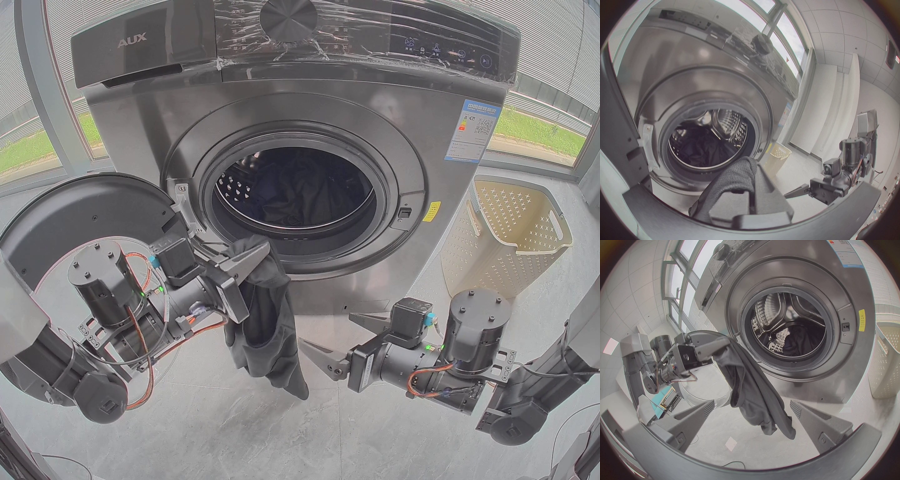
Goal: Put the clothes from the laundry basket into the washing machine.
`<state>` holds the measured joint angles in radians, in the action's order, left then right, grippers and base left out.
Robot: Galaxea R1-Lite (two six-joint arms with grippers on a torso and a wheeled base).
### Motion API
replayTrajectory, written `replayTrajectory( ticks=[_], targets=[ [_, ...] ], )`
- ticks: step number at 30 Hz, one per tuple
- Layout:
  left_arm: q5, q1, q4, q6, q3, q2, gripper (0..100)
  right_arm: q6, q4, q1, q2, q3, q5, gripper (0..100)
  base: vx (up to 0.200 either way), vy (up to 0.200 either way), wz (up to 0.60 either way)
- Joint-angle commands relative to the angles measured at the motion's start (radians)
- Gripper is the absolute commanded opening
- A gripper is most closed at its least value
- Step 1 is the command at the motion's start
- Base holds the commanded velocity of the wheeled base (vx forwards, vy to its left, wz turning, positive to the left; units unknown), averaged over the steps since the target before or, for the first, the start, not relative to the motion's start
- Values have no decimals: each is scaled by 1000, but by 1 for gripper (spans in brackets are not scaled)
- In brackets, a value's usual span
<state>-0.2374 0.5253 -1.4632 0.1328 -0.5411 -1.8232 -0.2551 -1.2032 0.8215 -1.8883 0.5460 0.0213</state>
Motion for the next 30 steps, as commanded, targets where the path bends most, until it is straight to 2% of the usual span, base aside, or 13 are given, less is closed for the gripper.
replayTrajectory(
  ticks=[1,6,10,15,30],
  targets=[
    [15,2,-12,1,-36,2,0,20,-19,-4,-55,32,2,100,0,0,0],
    [44,5,-36,1,-79,5,0,93,-122,-10,-172,74,-1,100,0,0,0],
    [70,7,-40,2,-111,4,0,120,-167,-21,-239,120,-1,100,0,0,0],
    [86,9,-42,4,-132,5,0,123,-164,-18,-273,163,-1,100,0,0,0],
    [84,9,-45,4,-140,8,0,139,-156,-44,-391,341,-1,100,0,0,0]
  ],
)
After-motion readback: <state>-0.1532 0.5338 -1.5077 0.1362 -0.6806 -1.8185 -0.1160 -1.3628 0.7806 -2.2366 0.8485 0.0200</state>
